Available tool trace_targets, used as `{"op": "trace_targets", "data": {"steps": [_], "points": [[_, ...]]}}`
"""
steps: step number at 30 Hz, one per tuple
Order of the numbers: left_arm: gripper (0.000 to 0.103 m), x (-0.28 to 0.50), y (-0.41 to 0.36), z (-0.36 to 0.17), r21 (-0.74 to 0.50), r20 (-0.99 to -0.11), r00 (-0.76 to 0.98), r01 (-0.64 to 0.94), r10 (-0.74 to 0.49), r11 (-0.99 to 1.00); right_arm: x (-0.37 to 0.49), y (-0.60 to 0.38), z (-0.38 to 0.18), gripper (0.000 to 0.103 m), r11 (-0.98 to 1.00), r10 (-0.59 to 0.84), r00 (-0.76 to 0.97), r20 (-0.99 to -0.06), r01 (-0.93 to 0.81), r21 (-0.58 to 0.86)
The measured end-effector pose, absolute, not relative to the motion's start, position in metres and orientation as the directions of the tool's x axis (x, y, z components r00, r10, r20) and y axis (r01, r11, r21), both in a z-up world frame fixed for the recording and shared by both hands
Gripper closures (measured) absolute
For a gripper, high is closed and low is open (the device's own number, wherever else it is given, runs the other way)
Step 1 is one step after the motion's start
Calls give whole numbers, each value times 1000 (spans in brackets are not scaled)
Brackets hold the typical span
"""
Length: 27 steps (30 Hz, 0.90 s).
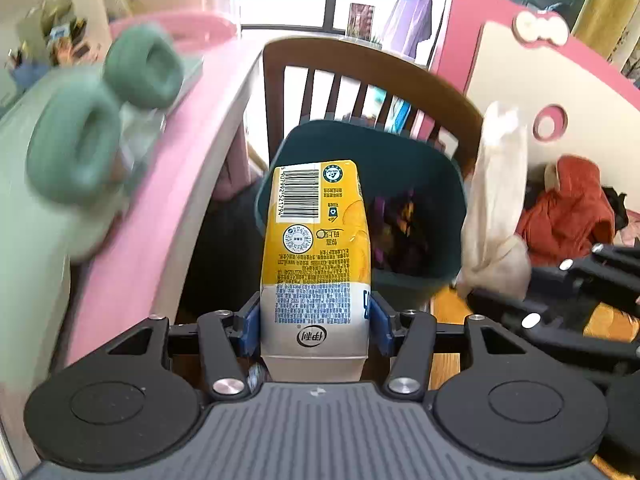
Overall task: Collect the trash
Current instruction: 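Lift the yogurt carton and tissue up over the wastebasket, then open both tools to drop the carton and tissue into the wastebasket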
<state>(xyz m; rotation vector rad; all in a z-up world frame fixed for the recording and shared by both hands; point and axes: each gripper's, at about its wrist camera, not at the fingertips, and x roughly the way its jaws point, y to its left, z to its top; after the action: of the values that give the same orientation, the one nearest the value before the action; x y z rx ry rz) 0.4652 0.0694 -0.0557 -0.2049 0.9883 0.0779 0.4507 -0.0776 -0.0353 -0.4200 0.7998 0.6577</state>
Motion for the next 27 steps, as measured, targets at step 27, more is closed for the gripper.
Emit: {"op": "trace_targets", "data": {"steps": [27], "points": [[51,578,44,-125,-35,-897,443,-73,1,997,525,-56,-128,77,775,256,435,-863,-626,-85]]}}
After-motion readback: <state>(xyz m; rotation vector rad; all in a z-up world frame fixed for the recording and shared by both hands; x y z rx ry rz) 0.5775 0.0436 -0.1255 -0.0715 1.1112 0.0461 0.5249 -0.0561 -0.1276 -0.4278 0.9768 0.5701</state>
